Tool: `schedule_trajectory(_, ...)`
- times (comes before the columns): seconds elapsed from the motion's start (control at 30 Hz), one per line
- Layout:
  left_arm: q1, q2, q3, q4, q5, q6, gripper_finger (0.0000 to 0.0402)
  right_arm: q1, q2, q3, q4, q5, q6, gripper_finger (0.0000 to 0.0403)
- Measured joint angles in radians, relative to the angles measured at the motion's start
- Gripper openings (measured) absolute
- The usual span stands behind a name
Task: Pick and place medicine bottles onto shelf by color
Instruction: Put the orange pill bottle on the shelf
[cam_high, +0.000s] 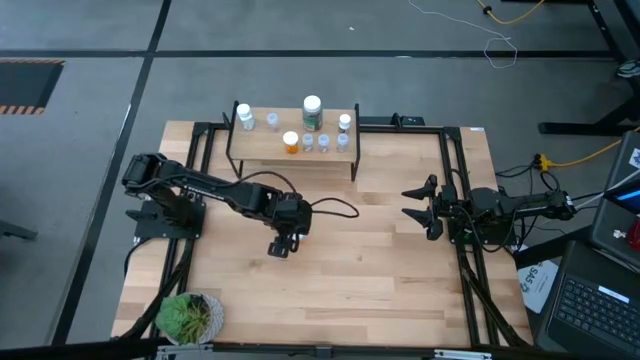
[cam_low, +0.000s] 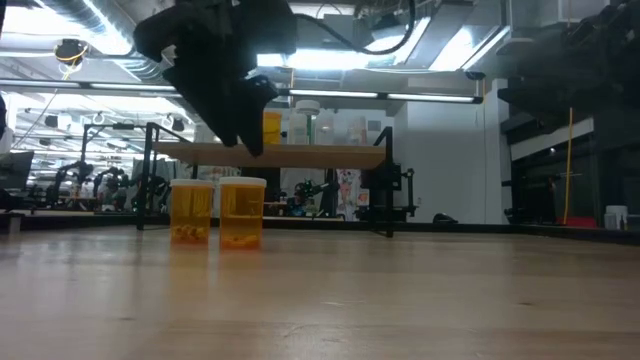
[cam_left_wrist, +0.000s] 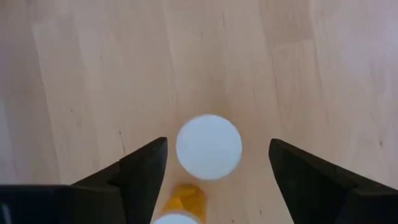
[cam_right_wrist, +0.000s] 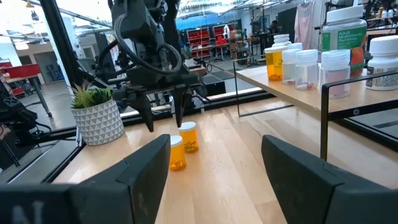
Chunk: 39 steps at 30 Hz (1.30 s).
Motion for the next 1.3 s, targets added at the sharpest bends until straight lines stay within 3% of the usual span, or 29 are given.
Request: schedule_trajectory(1.3,-0.001,0.141,-0.001,0.039,-0.030,-0.051,0.0276,0.000,0.002,0.000,0.000,0.000,0.000,0.0255)
